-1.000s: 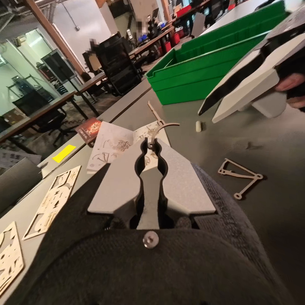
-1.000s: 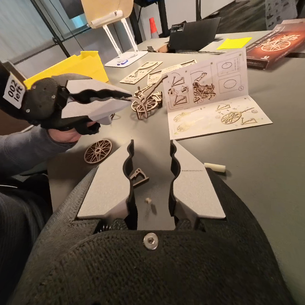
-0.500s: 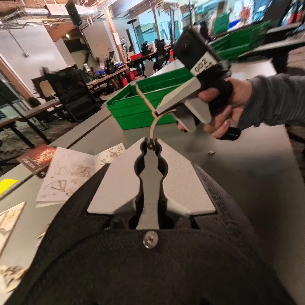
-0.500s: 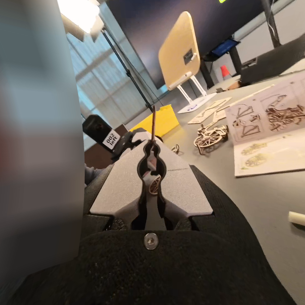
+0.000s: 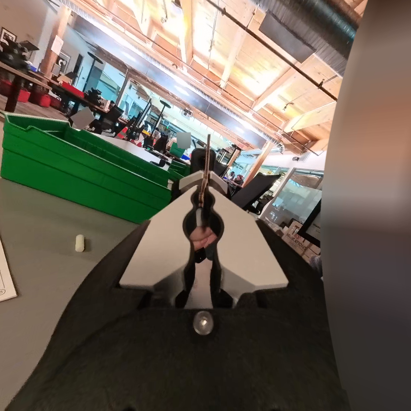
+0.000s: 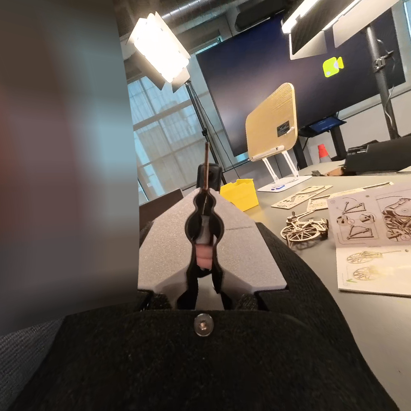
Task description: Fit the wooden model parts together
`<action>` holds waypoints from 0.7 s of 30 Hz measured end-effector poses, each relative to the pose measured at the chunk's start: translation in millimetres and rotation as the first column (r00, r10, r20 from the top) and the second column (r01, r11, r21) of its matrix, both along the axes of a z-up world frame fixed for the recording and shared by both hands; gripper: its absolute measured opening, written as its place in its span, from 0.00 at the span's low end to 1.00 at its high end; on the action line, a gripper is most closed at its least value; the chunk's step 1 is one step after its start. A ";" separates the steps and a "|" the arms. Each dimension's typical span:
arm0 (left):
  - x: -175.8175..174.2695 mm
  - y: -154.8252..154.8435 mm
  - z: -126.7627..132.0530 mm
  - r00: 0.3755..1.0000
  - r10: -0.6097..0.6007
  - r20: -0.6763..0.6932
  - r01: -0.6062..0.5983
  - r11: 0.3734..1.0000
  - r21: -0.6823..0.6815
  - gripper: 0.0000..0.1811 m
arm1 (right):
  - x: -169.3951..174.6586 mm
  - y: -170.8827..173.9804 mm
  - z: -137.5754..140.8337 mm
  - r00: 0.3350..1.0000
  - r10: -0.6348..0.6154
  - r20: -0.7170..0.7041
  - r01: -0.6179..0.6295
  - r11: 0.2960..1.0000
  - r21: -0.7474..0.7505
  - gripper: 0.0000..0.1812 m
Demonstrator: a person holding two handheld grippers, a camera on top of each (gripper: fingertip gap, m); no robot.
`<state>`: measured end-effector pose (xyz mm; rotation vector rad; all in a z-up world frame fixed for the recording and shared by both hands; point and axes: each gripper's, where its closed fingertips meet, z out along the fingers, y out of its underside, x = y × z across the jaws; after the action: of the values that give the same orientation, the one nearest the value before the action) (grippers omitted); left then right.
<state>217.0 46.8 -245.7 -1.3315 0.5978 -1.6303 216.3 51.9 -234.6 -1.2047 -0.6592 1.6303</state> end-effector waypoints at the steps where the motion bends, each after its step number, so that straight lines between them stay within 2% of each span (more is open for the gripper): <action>1: 0.0 -0.6 0.4 1.000 -0.004 -0.003 0.004 1.000 0.007 0.01 | 0.2 0.9 -0.9 1.000 -0.010 0.005 0.010 1.000 -0.001 0.00; 4: 0.5 1.6 -1.2 0.999 0.027 -0.032 -0.026 0.999 0.030 0.00 | 2.6 5.1 -4.2 0.996 -0.085 0.039 0.085 0.996 -0.001 0.03; 6: -2.5 12.2 -8.4 0.993 0.087 -0.075 -0.087 0.996 -0.005 0.00 | 11.6 7.2 -17.9 0.966 -0.201 0.165 0.202 0.979 0.013 0.17; 7: -5.0 17.1 -14.0 0.990 0.098 -0.099 -0.103 0.993 -0.053 0.00 | 19.6 7.7 -33.0 0.921 -0.276 0.276 0.273 0.961 0.049 0.15; 8: -7.7 20.4 -20.1 0.988 0.103 -0.119 -0.114 0.989 -0.095 0.00 | 29.8 7.2 -53.6 0.843 -0.345 0.413 0.334 0.937 0.103 0.14; 10: -11.5 24.9 -39.9 0.975 0.100 -0.197 -0.136 0.975 -0.178 0.00 | 51.9 -2.4 -102.3 0.626 -0.394 0.673 0.345 0.914 0.215 0.11; 11: -11.5 24.0 -48.4 0.972 0.079 -0.221 -0.127 0.968 -0.215 0.01 | 61.4 -7.6 -123.3 0.524 -0.382 0.761 0.329 0.915 0.233 0.10; 13: -8.7 21.1 -66.1 0.964 0.021 -0.263 -0.101 0.950 -0.295 0.00 | 74.3 -12.8 -153.4 0.374 -0.348 0.860 0.309 0.921 0.238 0.11; 14: -6.3 19.2 -73.3 0.961 -0.010 -0.277 -0.085 0.941 -0.327 0.00 | 76.0 -13.2 -162.1 0.341 -0.339 0.877 0.302 0.923 0.240 0.11; 16: -1.3 16.7 -87.2 0.948 -0.074 -0.310 -0.054 0.921 -0.386 0.00 | 73.0 -15.0 -174.0 0.332 -0.295 0.896 0.292 0.935 0.200 0.10; 18: 2.5 14.5 -97.9 0.927 -0.145 -0.345 -0.021 0.900 -0.436 0.00 | 69.1 -12.5 -174.0 0.337 -0.305 0.891 0.293 0.933 0.209 0.10; 21: 6.5 14.6 -111.2 0.874 -0.245 -0.421 0.016 0.878 -0.478 0.00 | 63.4 -11.0 -176.3 0.315 -0.312 0.896 0.269 0.935 0.231 0.02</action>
<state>223.5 61.4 -356.9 -2.1244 0.6146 -1.6233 279.7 40.9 -410.9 -2.0851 -1.0600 0.4497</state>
